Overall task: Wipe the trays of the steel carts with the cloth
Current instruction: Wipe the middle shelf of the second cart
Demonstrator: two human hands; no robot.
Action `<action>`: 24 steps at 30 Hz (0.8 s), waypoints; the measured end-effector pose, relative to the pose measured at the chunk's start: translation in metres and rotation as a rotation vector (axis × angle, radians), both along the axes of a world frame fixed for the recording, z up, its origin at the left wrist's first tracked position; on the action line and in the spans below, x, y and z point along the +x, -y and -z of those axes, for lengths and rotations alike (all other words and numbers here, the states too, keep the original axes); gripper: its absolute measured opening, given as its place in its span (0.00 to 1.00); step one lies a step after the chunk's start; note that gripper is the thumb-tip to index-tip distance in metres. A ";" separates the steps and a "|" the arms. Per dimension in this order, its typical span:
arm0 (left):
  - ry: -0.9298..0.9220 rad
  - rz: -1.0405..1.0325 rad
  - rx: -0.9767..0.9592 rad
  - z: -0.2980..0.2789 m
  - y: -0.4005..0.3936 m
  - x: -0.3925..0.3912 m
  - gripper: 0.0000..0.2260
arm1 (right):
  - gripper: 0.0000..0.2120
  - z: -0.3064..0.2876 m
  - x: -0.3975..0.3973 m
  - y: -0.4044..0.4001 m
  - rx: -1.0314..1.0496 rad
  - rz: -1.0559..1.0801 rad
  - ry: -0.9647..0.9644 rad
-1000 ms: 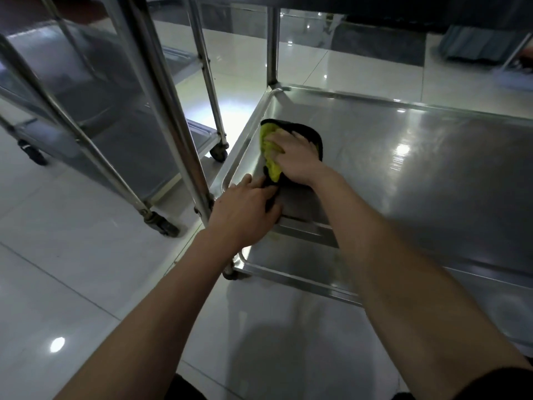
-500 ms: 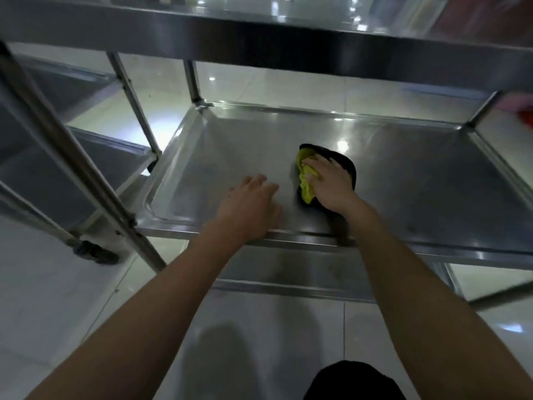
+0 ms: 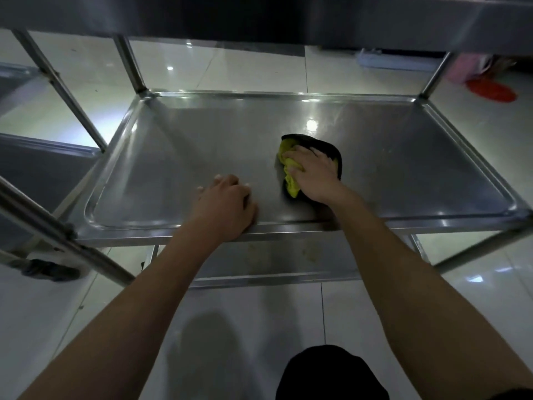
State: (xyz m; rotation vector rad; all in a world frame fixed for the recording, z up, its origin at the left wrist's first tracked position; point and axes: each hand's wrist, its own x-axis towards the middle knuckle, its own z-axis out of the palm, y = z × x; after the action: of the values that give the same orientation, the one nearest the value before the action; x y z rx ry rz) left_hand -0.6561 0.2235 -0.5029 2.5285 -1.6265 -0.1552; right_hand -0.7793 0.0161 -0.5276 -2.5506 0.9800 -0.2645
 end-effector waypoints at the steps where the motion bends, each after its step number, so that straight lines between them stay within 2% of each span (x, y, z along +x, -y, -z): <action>1: 0.012 0.004 0.004 0.000 0.000 0.000 0.19 | 0.19 0.000 -0.002 -0.009 0.004 -0.011 0.011; 7: 0.010 0.031 0.101 -0.011 0.004 0.003 0.21 | 0.18 -0.001 -0.014 -0.057 0.044 -0.064 0.019; 11: 0.026 0.059 0.079 -0.006 -0.003 0.005 0.21 | 0.18 -0.001 -0.029 -0.077 0.000 -0.063 0.050; 17: 0.028 0.059 0.078 0.001 -0.006 0.001 0.22 | 0.21 0.002 -0.025 -0.081 -0.119 -0.030 -0.144; 24: 0.009 0.061 0.063 0.011 -0.002 0.007 0.22 | 0.21 0.003 -0.026 -0.085 -0.100 0.006 -0.046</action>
State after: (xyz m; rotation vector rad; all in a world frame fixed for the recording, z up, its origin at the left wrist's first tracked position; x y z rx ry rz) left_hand -0.6495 0.2253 -0.5138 2.5294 -1.7298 -0.2053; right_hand -0.8051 0.1016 -0.5303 -2.6558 1.0150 -0.2633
